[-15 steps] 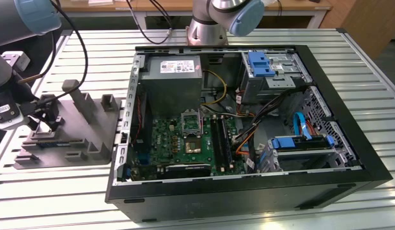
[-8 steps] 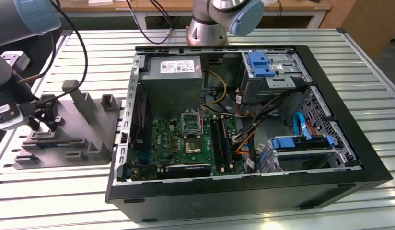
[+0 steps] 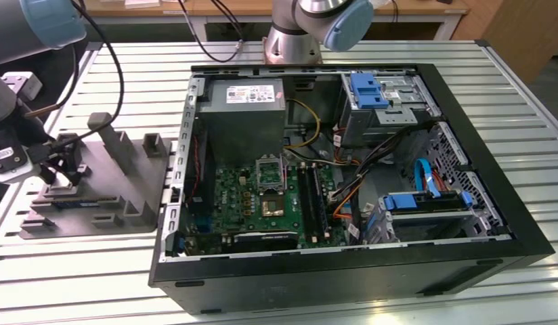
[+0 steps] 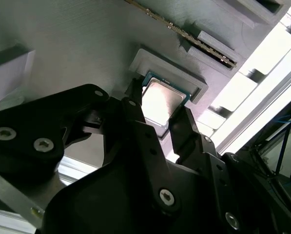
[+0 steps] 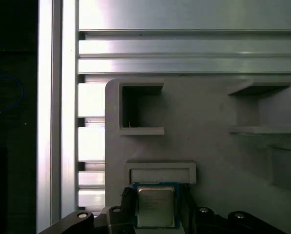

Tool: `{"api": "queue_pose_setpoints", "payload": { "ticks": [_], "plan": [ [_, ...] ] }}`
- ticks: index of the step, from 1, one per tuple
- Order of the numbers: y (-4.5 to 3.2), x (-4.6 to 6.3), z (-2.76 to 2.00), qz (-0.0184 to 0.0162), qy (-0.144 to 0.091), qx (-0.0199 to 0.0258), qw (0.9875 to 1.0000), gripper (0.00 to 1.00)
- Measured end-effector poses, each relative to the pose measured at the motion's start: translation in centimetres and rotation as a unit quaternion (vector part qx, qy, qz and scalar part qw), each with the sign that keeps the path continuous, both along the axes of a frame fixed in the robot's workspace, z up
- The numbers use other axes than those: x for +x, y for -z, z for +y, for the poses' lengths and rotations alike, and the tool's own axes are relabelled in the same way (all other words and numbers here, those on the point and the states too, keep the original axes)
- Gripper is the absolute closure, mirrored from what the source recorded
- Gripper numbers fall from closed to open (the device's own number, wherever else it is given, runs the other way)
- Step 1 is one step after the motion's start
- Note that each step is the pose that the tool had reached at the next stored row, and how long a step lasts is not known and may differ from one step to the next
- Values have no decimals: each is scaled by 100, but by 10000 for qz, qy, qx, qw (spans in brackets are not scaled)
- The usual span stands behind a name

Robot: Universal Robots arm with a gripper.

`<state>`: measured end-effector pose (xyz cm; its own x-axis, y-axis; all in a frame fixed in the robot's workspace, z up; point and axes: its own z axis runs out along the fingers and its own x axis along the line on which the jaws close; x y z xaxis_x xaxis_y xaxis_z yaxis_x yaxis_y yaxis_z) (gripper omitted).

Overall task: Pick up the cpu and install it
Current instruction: 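Pick up the cpu and move it towards the insertion slot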

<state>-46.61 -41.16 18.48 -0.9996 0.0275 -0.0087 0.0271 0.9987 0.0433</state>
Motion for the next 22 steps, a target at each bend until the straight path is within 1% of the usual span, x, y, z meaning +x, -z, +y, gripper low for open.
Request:
{"api": "queue_pose_setpoints", "payload": {
  "ticks": [4,6,16,22],
  "plan": [
    [-35,0,0,2,0,0,10000,53],
    [-40,0,0,0,0,1,10000,53],
    [-105,0,0,18,0,0,10000,53],
    [-112,0,0,21,0,6,10000,53]
  ]
}}
